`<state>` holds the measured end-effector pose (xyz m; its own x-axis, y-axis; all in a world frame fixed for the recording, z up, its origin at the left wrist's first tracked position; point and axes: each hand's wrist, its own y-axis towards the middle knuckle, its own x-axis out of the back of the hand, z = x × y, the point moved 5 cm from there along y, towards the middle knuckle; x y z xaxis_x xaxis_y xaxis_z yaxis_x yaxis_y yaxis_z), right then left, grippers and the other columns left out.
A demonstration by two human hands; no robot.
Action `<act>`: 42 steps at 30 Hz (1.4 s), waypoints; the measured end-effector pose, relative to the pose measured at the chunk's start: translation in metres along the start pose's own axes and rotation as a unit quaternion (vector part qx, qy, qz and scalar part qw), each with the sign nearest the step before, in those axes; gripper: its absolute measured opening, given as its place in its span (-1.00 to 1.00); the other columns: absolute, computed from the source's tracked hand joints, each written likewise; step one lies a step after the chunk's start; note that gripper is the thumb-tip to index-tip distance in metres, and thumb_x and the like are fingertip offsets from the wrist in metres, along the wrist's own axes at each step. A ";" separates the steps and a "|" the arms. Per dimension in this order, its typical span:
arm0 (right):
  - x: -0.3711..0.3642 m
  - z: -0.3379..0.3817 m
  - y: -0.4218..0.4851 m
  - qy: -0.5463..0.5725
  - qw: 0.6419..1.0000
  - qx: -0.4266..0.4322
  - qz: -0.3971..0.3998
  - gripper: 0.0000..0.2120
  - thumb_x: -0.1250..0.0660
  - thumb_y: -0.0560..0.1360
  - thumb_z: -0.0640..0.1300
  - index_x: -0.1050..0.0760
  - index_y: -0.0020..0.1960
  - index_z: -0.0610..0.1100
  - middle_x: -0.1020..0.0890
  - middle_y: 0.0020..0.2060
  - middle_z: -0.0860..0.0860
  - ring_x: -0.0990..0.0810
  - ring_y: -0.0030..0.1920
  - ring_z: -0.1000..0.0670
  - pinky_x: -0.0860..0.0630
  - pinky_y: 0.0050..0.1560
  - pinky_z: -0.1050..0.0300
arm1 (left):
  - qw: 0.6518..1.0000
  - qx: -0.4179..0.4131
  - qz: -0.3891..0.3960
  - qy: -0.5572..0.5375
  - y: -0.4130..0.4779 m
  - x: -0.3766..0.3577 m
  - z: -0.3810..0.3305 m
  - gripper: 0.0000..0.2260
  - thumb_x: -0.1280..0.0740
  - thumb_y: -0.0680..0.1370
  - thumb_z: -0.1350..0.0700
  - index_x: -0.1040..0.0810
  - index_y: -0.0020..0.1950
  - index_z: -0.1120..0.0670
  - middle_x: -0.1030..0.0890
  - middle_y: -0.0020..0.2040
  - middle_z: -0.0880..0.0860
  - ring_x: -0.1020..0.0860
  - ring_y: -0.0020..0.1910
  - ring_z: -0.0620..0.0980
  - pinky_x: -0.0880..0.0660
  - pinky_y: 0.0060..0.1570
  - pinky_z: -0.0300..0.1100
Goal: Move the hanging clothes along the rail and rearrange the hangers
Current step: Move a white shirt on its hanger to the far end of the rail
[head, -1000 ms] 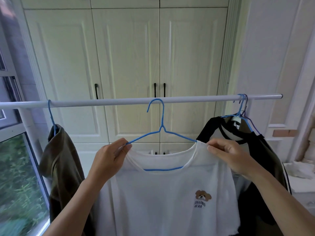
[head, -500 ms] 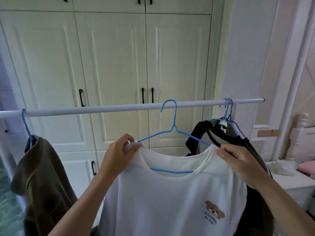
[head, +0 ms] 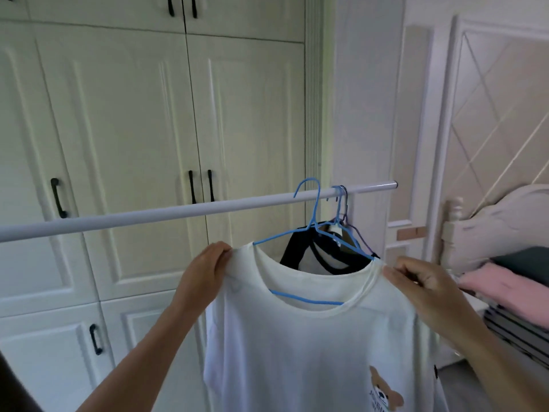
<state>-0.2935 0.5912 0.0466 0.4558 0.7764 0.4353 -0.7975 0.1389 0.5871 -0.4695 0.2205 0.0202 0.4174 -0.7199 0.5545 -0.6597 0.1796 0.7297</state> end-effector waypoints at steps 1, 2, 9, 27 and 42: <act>0.003 -0.004 0.003 -0.003 1.000 -0.004 -0.009 -0.57 -0.37 0.59 -0.08 -0.26 -0.35 -0.17 -0.24 -0.47 0.05 -0.25 -0.42 0.09 -0.16 -0.40 0.16 | 1.000 -0.002 -0.002 0.000 0.011 -0.011 -0.002 -0.84 -0.16 0.69 0.05 -0.49 -0.04 -0.01 -0.55 -0.15 -0.04 -0.50 -0.19 -0.02 -0.44 -0.14 -0.07; 0.004 -0.007 0.005 -0.003 1.000 -0.008 -0.016 -0.57 -0.37 0.59 -0.09 -0.26 -0.34 -0.18 -0.24 -0.47 0.05 -0.25 -0.43 0.09 -0.16 -0.40 0.16 | 1.000 -0.002 -0.003 0.000 0.019 -0.019 -0.003 -0.85 -0.17 0.70 0.07 -0.48 -0.04 -0.01 -0.55 -0.14 -0.04 -0.50 -0.18 -0.01 -0.45 -0.13 -0.04; 0.002 -0.016 0.031 0.030 0.999 -0.021 -0.019 -0.59 -0.36 0.57 -0.28 -0.24 -0.36 -0.17 -0.23 -0.49 0.09 -0.23 -0.43 0.12 -0.16 -0.39 0.16 | 0.998 0.063 0.006 0.021 0.078 -0.071 -0.005 -0.84 -0.15 0.70 0.10 -0.50 0.01 -0.03 -0.59 -0.04 -0.06 -0.56 -0.09 0.00 -0.47 -0.10 -0.05; -0.031 -0.050 0.039 -0.199 0.978 -0.022 -0.061 -0.65 -0.36 0.47 -0.02 -0.26 -0.35 -0.05 -0.43 -0.36 0.05 -0.45 -0.31 0.06 -0.28 -0.37 0.23 | 0.991 0.100 0.092 0.007 0.125 -0.216 0.018 -0.79 -0.14 0.70 0.08 -0.57 0.16 0.04 -0.67 0.10 0.06 -0.61 0.07 0.12 -0.43 -0.03 -0.10; -0.037 -0.054 0.035 -0.196 0.978 0.052 -0.045 -0.72 -0.42 0.40 -0.14 -0.40 0.03 0.03 -0.39 -0.05 0.15 -0.45 -0.08 0.05 -0.37 -0.22 0.28 | 0.975 0.176 0.086 -0.102 0.081 -0.232 0.002 -0.53 -0.20 0.70 0.01 -0.24 0.63 -0.05 -0.52 0.47 0.06 -0.50 0.43 0.08 -0.40 0.34 -0.08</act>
<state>-0.3596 0.6005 0.0147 0.6546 0.4651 0.5960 -0.7127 0.1170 0.6916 -0.6214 0.4007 -0.0506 0.1716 -0.8247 0.5389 -0.8981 0.0940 0.4297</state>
